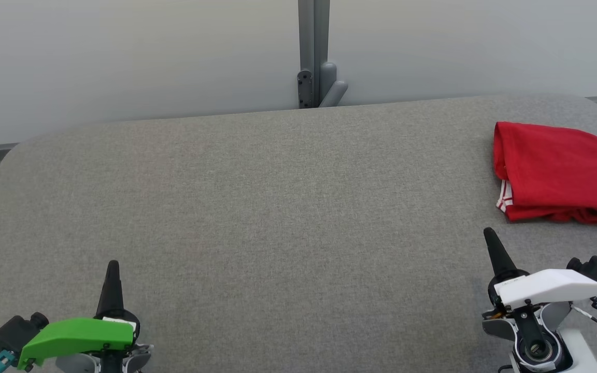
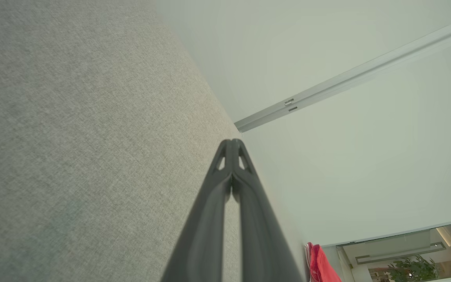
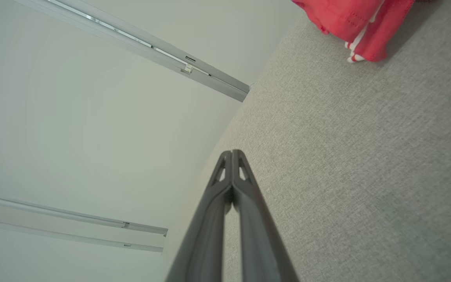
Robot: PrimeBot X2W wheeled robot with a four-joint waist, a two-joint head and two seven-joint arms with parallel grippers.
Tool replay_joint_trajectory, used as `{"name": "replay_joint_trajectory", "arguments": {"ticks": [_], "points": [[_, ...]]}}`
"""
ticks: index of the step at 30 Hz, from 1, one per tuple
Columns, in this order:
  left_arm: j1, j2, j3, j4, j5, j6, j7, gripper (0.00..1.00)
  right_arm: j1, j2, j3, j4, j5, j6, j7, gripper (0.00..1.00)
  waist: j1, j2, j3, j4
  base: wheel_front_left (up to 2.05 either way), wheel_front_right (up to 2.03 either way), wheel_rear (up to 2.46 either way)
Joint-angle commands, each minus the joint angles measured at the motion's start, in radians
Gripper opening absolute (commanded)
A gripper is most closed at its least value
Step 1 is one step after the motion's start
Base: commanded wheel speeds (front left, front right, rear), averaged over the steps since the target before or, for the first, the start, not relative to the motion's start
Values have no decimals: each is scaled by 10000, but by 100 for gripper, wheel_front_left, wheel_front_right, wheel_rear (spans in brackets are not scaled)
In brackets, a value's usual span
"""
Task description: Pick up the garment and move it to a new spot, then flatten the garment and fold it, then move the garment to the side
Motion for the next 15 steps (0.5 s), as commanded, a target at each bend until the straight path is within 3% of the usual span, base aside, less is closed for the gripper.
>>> {"name": "replay_joint_trajectory", "arguments": {"ticks": [1,15], "points": [[-268,76,67,-43,-251,-74,36,0,-244,-22,-53,-11,228,4,44,0,0,0,3,3,0,0,0],[-649,57,369,189,-1613,-250,401,0,-710,2,-281,396,1653,4,495,0,0,0,68,61,0,0,0]]}}
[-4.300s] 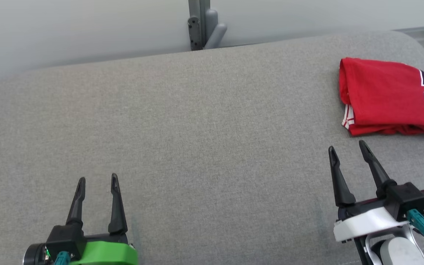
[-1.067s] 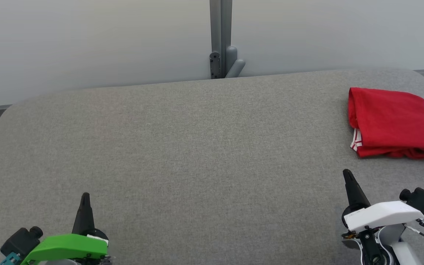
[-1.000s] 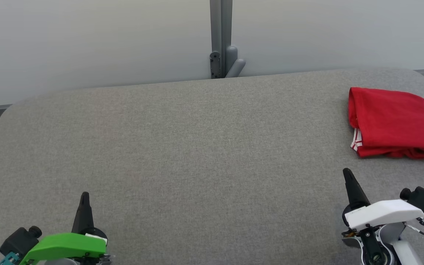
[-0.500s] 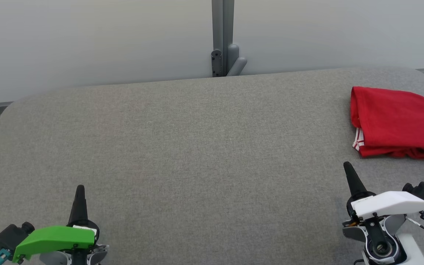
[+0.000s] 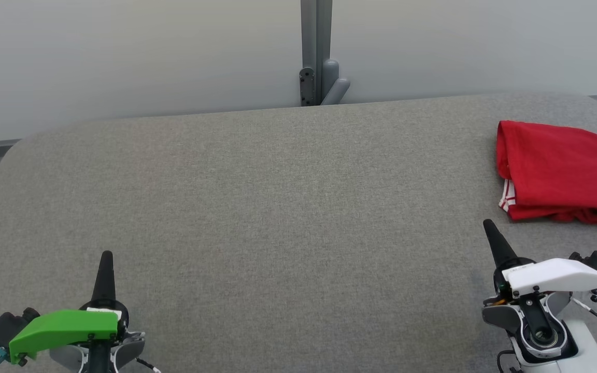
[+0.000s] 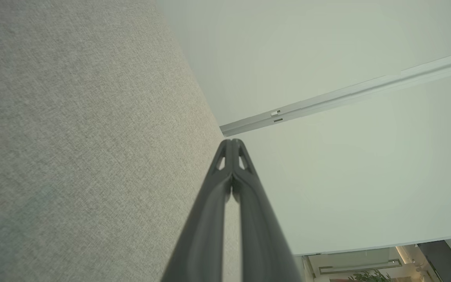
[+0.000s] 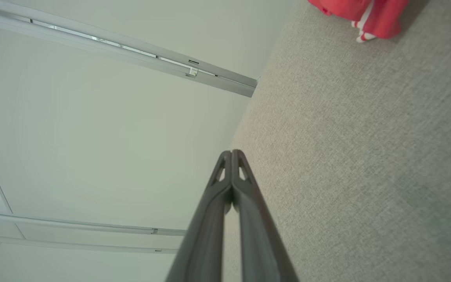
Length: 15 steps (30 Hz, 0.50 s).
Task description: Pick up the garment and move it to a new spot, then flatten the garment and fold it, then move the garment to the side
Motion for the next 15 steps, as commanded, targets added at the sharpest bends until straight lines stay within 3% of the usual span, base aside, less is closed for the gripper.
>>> {"name": "replay_joint_trajectory", "arguments": {"ticks": [1,15], "points": [[-264,60,65,-22,-167,-90,75,0,-239,-25,-49,-9,196,6,75,0,0,0,4,4,0,0,0],[-566,40,318,175,-1302,-219,363,0,-605,1,-243,330,1364,5,439,0,0,0,65,58,0,0,0]]}}
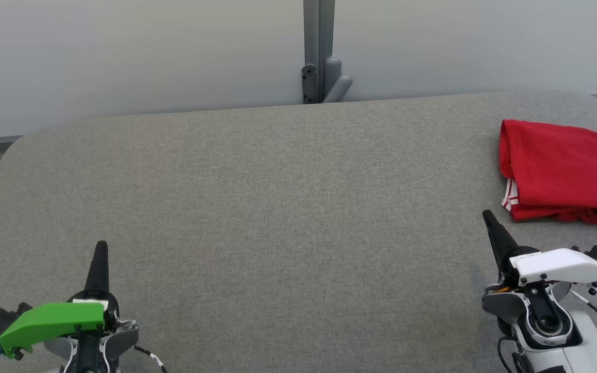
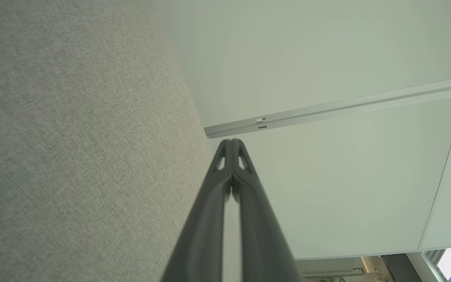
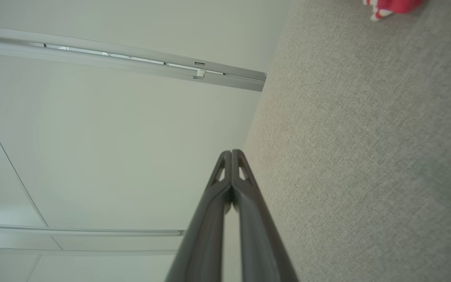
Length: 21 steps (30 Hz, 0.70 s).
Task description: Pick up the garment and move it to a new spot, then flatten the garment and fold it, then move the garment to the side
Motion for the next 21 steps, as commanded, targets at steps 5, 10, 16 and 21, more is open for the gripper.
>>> {"name": "replay_joint_trajectory", "arguments": {"ticks": [5,10,16,21], "points": [[-338,38,150,71,-602,-119,148,0,-339,-9,-114,127,594,5,190,0,0,0,26,24,0,0,0],[-432,31,236,132,-938,-147,249,0,-443,-4,-178,245,963,5,316,0,0,0,48,43,0,0,0],[-537,26,313,186,-1314,-191,343,0,-565,6,-234,337,1314,4,425,0,0,0,70,62,0,0,0],[-629,18,383,245,-1608,-227,433,0,-672,15,-293,443,1671,4,534,0,0,0,91,82,0,0,0]]}}
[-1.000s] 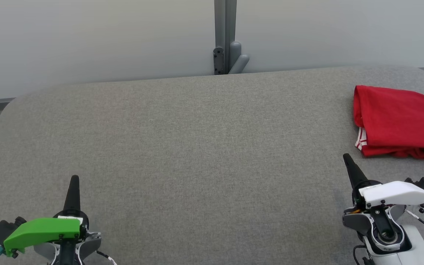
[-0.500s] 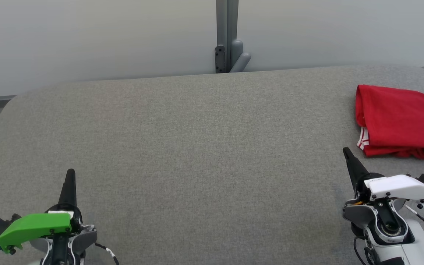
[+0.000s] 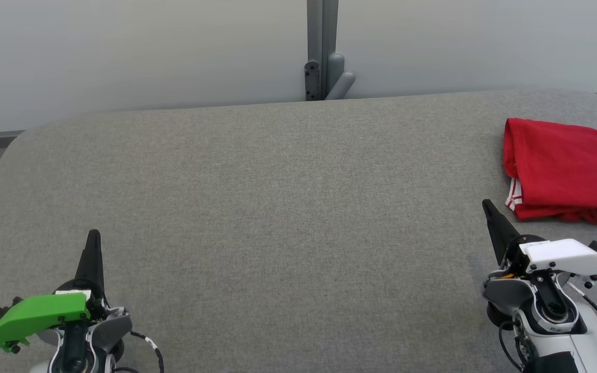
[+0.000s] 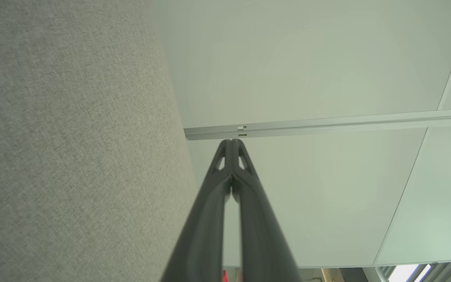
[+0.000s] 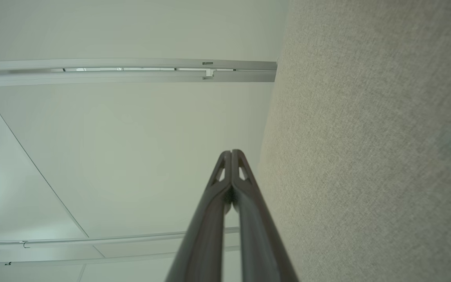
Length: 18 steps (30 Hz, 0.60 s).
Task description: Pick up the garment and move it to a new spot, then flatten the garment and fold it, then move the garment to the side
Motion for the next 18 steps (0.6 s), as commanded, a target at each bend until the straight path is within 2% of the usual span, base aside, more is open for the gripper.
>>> {"name": "replay_joint_trajectory", "arguments": {"ticks": [1,8,18], "points": [[-222,35,53,19,-165,-62,73,0,-178,-9,-44,49,222,4,61,0,0,0,6,5,0,0,0],[-331,23,158,101,-581,-119,180,0,-309,2,-118,179,639,4,204,0,0,0,35,31,0,0,0],[-320,6,173,95,-510,-112,177,0,-292,18,-138,166,576,4,203,0,0,0,35,31,0,0,0]]}}
